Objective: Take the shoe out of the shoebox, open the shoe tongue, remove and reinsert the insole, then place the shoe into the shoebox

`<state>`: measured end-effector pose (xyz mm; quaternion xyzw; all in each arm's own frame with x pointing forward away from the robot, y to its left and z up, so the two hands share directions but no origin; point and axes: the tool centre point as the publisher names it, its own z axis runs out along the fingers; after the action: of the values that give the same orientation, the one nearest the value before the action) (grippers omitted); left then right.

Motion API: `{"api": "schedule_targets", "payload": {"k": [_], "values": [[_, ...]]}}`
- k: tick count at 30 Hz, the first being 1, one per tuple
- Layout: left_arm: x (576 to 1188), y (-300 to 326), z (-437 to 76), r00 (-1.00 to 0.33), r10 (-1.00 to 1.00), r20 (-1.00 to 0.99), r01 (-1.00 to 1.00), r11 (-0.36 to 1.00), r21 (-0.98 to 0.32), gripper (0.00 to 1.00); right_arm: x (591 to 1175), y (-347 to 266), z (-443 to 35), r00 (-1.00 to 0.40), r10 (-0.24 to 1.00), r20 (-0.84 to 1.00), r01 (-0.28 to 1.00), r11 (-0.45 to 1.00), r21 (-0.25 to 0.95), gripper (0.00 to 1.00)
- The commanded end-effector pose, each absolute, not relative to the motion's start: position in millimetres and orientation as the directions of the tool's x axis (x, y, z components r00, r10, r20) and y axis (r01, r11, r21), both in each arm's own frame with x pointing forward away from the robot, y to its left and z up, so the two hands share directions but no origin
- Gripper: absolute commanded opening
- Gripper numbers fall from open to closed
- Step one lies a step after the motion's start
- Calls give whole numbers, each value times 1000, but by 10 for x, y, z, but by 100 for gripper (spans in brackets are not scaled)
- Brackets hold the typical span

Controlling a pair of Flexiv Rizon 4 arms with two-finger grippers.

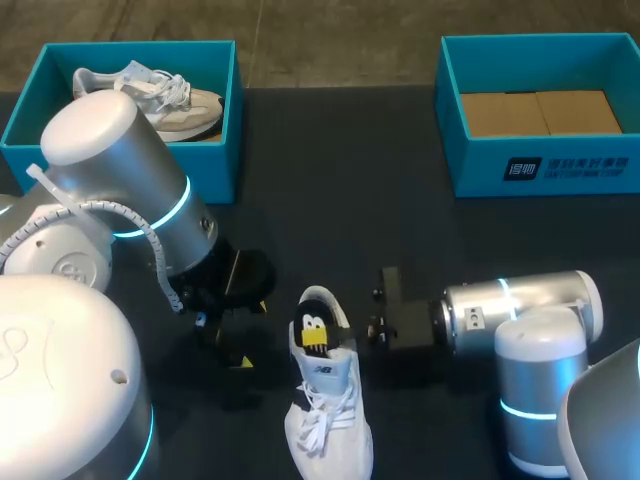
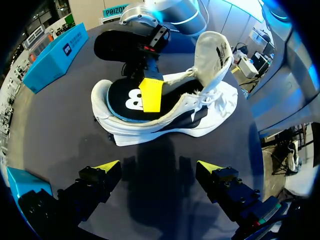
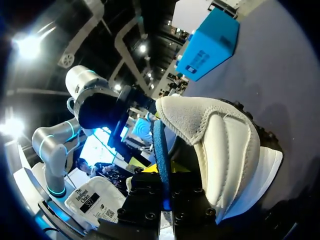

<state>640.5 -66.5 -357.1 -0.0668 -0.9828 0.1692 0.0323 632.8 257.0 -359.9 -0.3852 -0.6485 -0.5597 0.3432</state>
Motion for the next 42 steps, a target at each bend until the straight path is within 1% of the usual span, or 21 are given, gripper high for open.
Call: {"api": "schedule_targets", "payload": {"k": [1,3,4,8,12,21,22,24,25,26,35,42], "values": [[6396,-653,-3576,-989,143,39,121,933,-340,100,6284,2618,-3617,-479,129,868,878,80,472,0],[6396,-653,-3576,-989,143,39,121,933,-340,100,6294,2620,-3583,-497,131,858,868,81,490,26],[6396,-653,-3576,-989,143,39,121,933,-340,100,6300,2621,-3562,-506,133,852,862,86,499,33],[6396,-653,-3576,-989,143,39,121,933,-340,100,6320,2623,-3461,-556,125,822,831,99,547,36],[6396,-653,-3576,-989,143,39,121,933,-340,100,6354,2602,-3397,-574,127,809,819,100,565,40],[6396,-653,-3576,-989,143,39,121,933,-340,100,6437,2541,-3369,-583,132,802,813,93,575,38],[6396,-653,-3576,-989,143,39,121,933,-340,100,6448,2536,-3369,-583,132,801,812,92,576,37],[6396,-653,-3576,-989,143,39,121,933,-340,100,6469,2534,-3372,-582,134,802,813,90,575,32],[6396,-653,-3576,-989,143,39,121,933,-340,100,6482,2533,-3378,-580,136,803,815,90,573,7],[6396,-653,-3576,-989,143,39,121,933,-340,100,6491,2531,-3385,-576,134,806,818,90,569,0],[6396,-653,-3576,-989,143,39,121,933,-340,100,6524,2547,-3557,-478,165,863,878,80,471,0],[6396,-653,-3576,-989,143,39,121,933,-340,100,6374,2570,-3681,-420,182,889,907,78,413,0]]}}
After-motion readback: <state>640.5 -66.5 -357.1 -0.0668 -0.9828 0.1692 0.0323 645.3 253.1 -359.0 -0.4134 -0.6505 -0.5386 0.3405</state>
